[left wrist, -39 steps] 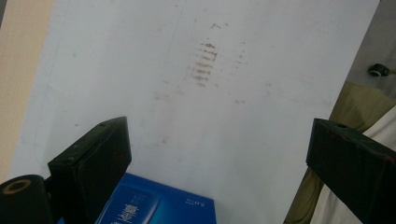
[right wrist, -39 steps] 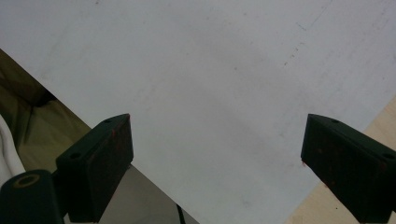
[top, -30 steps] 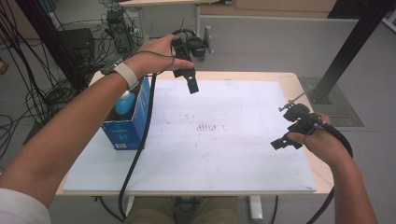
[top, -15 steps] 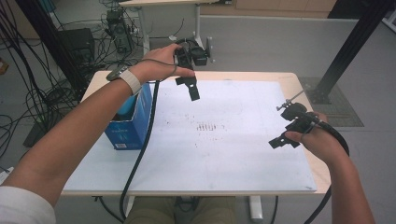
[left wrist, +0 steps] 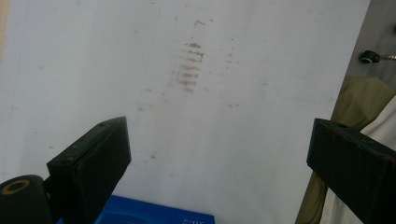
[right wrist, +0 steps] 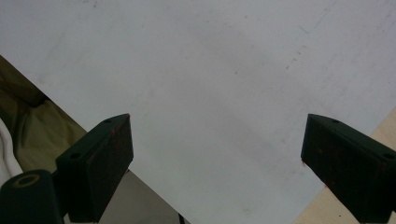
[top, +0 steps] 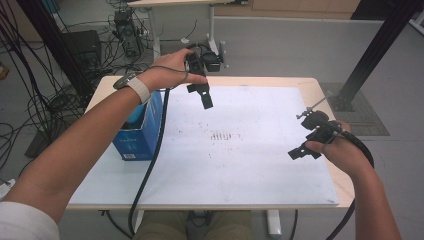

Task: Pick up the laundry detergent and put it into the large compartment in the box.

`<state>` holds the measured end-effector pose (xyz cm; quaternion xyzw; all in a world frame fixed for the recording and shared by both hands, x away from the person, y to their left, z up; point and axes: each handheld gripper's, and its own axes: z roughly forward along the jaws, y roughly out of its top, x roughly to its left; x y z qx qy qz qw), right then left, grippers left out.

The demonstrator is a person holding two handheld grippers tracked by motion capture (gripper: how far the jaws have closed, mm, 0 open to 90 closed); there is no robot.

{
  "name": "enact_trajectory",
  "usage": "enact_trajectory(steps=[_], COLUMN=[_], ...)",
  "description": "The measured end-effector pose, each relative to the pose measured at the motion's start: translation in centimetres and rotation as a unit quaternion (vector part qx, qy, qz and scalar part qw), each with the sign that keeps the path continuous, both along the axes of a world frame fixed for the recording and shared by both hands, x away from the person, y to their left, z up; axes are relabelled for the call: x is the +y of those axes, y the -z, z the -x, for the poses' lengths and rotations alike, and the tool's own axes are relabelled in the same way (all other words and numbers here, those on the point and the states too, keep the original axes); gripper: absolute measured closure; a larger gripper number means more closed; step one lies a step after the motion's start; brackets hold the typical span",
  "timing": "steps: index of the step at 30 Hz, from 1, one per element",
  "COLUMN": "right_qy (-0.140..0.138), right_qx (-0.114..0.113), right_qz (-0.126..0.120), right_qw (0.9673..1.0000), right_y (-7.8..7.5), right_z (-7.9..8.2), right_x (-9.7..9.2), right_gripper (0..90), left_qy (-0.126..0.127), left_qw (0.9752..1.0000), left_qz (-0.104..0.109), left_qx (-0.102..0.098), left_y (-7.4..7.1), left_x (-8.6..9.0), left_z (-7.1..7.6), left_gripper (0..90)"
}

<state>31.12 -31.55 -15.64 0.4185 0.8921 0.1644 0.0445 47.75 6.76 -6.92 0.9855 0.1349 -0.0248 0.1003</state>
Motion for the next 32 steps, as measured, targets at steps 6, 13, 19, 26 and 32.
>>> enact_trajectory(steps=[6,13,19,26,32], right_qy=[0.0,0.0,0.0,0.001,0.002], right_qx=[-0.001,-0.001,0.0,0.0,-0.001], right_qz=[0.002,0.001,0.0,-0.001,-0.001], right_qw=[1.0,1.0,1.0,1.0,1.0], right_y=[0.0,-0.04,0.06,0.05,0.19], right_z=[0.05,0.07,0.15,0.28,0.37], right_x=[-0.01,-0.03,-0.07,-0.16,-0.24], right_gripper=[9.1,9.1,9.1,9.1,9.1], left_qy=[-0.003,-0.001,-0.003,-0.001,-0.007], left_qw=[1.0,1.0,1.0,1.0,1.0], left_qz=[0.003,-0.001,-0.001,-0.004,0.001], left_qx=[0.0,0.002,0.002,0.004,0.006], left_y=[0.09,0.07,0.24,0.32,0.39], left_x=[0.15,0.03,-0.04,-0.11,0.04], left_z=[0.0,-0.13,-0.04,-0.1,-0.13], left_gripper=[6.6,6.6,6.6,6.8,6.4])
